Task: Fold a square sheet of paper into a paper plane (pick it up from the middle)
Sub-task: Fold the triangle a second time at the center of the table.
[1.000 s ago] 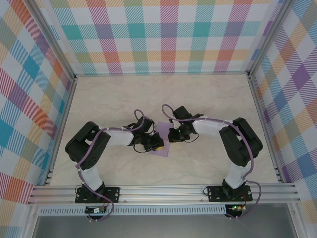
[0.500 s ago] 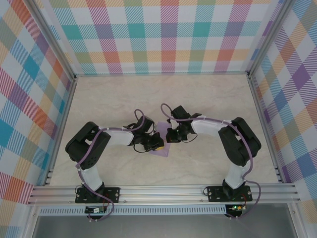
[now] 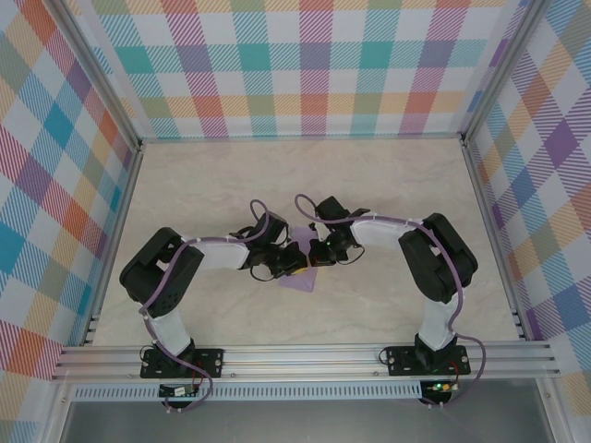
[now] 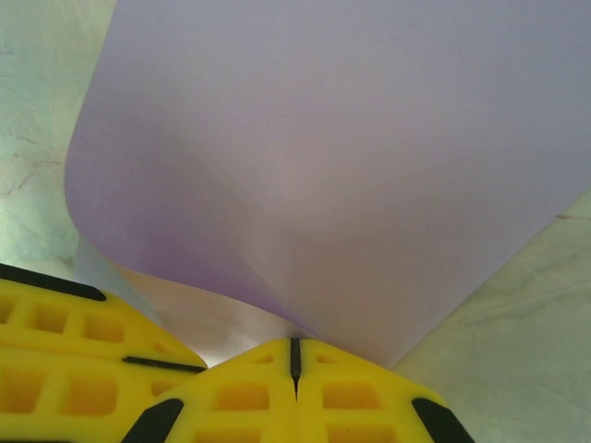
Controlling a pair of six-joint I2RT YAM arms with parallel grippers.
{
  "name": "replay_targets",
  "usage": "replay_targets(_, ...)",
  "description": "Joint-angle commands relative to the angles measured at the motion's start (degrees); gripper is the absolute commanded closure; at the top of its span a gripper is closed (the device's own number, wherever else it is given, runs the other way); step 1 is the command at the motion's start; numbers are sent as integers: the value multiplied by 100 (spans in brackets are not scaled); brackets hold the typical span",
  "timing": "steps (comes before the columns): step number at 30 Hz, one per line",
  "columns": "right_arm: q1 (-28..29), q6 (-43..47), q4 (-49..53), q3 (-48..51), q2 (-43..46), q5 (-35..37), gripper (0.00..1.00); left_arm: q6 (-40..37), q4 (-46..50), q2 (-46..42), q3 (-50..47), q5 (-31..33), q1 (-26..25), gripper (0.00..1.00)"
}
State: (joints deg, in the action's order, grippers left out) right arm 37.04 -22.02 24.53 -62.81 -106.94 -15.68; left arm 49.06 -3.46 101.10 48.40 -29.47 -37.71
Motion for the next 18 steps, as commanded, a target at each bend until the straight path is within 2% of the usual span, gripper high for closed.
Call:
replay_targets(1, 24, 172, 298, 88, -376, 506, 99, 106, -56, -77, 130, 322, 67, 92)
replay_targets(13, 25, 384, 351, 145, -475, 643, 99, -306, 503, 311, 174, 732, 252, 93)
replay_targets(18, 25, 822, 494, 181, -609, 932, 100, -509, 394, 358, 3, 476, 555, 93)
